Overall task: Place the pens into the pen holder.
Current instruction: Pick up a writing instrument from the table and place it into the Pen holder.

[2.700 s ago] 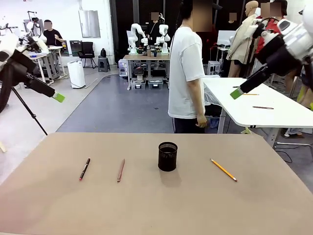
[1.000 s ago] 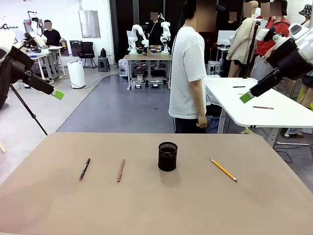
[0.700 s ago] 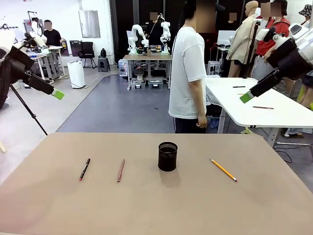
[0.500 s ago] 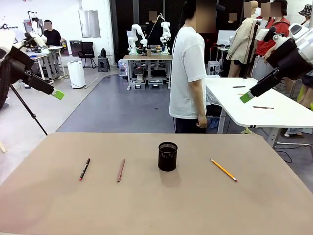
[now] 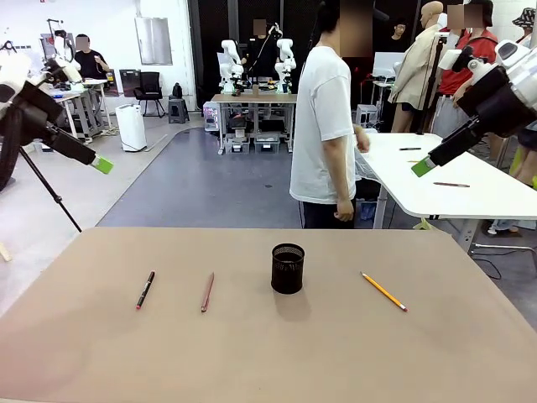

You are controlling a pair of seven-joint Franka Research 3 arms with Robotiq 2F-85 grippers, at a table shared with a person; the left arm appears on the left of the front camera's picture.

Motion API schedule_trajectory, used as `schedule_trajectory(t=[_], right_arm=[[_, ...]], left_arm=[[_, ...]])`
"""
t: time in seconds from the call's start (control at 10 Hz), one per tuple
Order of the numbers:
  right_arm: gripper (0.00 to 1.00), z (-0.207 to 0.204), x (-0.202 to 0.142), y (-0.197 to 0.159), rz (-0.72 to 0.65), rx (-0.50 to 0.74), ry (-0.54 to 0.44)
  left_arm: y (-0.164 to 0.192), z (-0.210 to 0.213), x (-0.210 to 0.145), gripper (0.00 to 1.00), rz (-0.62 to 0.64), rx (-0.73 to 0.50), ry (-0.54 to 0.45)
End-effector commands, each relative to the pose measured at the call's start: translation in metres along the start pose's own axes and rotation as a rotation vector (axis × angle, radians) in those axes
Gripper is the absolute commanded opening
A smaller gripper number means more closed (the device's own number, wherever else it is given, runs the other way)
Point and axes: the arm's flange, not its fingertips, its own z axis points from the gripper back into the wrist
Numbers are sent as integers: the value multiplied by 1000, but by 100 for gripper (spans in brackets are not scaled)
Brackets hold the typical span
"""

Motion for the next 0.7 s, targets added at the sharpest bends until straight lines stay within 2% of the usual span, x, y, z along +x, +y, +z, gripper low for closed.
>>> schedule_trajectory(t=[0.0,0.3,0.4,0.5,0.6], right_arm=[[100,1,1,0,-4,8,-7],[100,1,1,0,-4,8,-7],[100,1,1,0,-4,8,-7],[100,1,1,0,-4,8,-7],[100,1,1,0,-4,8,-7]], left_arm=[[-28,-22,17,100,155,100,198],[-73,-90,17,100,259,369,484],[-84,-113,16,100,314,413,506],[-92,-134,14,100,349,408,519],[-103,-154,9,100,347,430,536]])
